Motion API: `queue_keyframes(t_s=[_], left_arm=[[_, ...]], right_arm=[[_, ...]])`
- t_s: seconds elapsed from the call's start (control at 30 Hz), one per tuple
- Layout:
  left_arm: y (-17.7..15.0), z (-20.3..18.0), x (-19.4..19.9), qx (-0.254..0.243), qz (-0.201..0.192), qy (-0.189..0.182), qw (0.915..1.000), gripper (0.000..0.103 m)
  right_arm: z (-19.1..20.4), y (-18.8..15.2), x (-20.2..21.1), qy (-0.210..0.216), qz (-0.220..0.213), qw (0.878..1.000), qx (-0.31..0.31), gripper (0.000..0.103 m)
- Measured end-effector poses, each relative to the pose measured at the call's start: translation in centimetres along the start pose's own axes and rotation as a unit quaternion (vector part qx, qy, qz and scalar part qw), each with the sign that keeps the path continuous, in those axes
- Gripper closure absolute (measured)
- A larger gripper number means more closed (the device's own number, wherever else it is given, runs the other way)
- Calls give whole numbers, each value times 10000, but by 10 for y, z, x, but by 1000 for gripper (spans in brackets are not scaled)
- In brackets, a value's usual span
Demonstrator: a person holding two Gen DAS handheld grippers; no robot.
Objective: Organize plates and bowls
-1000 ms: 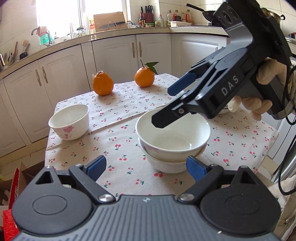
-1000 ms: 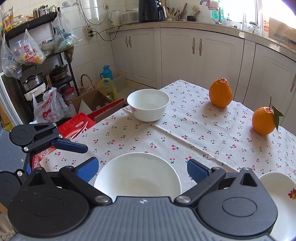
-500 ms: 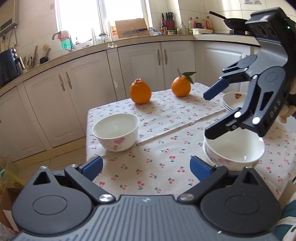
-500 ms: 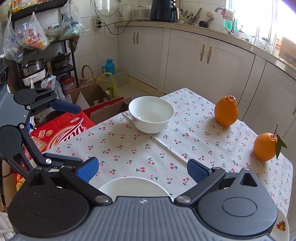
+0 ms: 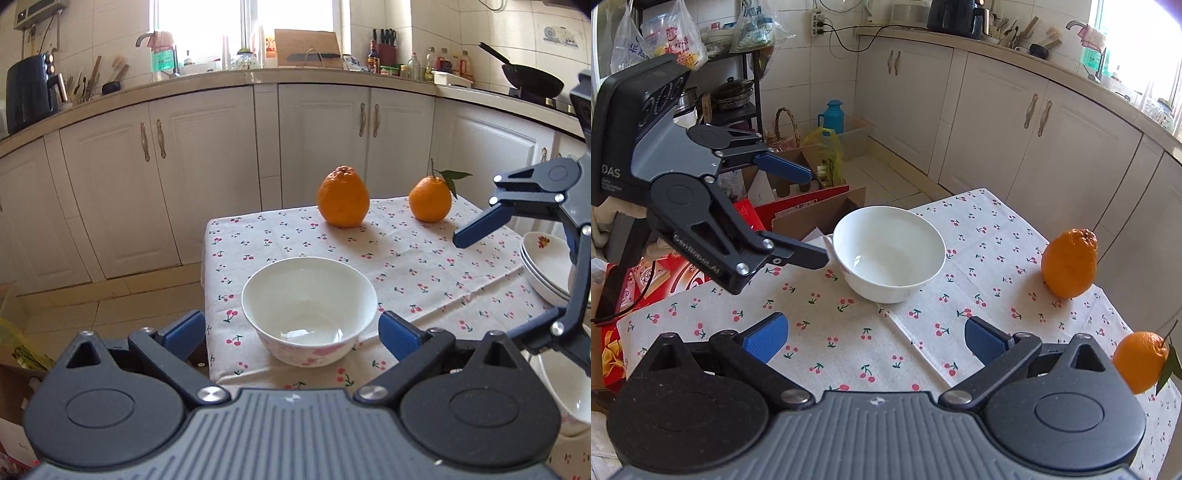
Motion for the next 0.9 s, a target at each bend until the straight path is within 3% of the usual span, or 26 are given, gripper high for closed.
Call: queue_keyframes(t_s=[0.23, 0.47, 0.9], left_arm=[[6, 24, -39, 454, 319, -264, 9981, 10], [7, 32, -57, 524, 504, -380, 9966, 22], [9, 34, -72, 627, 683, -623, 9937, 42]], right_arm=[[-17, 13, -35, 276, 68, 9996, 45, 0], [-23, 21, -62, 671, 63, 9977, -96, 1], [-24, 20, -89, 737, 274, 9969, 4, 11]])
Point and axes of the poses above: each gripper's, at about its wrist camera, not at the fingertips, and x roughly against the way its jaws point, z to its left, y to its top, the point moved 6 cm from there along -x, roughly the way its jaws point, and after that the axes turned 2 degrees about -y, right-handed, at the moved point
